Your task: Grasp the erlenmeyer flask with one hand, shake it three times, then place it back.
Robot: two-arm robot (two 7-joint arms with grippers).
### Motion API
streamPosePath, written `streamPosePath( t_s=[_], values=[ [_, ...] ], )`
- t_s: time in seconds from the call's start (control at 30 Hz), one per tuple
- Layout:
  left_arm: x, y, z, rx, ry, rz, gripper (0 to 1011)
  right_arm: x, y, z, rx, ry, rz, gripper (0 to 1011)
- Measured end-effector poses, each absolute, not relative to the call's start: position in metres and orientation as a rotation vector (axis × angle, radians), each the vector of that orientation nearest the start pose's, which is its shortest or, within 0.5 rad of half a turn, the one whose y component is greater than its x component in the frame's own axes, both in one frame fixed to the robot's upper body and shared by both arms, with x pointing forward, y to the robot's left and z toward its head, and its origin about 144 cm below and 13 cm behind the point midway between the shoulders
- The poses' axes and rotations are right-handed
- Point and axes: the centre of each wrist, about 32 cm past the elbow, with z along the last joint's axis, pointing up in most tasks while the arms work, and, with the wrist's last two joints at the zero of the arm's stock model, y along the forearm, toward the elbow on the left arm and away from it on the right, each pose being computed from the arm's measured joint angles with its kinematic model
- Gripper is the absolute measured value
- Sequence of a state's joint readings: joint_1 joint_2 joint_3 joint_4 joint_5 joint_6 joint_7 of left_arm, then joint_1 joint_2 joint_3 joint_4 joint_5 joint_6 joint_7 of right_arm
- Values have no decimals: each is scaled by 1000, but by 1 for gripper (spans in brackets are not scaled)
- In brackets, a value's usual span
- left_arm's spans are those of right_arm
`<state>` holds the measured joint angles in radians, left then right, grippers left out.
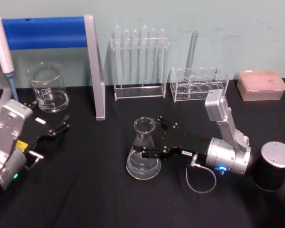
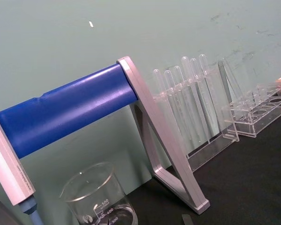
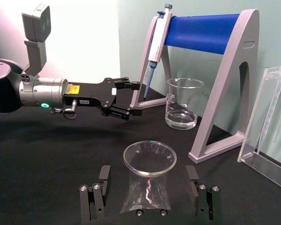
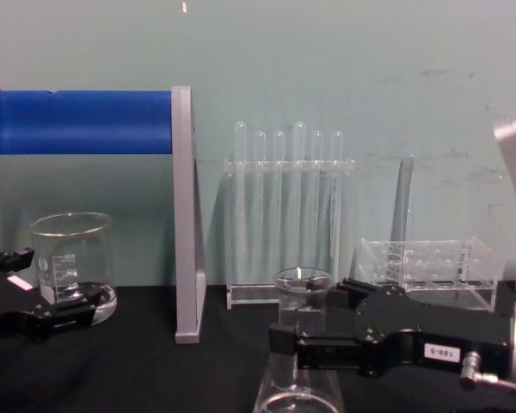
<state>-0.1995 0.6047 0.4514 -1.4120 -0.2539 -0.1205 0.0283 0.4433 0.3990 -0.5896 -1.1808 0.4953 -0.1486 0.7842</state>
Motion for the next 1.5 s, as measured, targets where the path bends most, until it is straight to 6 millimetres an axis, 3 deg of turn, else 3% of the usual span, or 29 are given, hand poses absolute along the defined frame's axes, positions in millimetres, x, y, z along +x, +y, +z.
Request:
streamPosePath(
  t_s=[0.23, 0.7, 1.33, 1.5],
  values=[
    [489, 310, 1140, 304, -285, 1248, 1001, 551, -236, 1142, -71, -22, -438, 890],
    [489, 310, 1140, 304, -285, 1248, 1001, 551, -236, 1142, -70, -21, -438, 453],
    [489, 310, 1140, 305, -285, 1248, 1001, 547, -235, 1144, -64, -17, -473, 453],
    [489, 310, 1140, 304, -285, 1248, 1001, 540, -233, 1157, -23, -17, -549, 453]
  ],
)
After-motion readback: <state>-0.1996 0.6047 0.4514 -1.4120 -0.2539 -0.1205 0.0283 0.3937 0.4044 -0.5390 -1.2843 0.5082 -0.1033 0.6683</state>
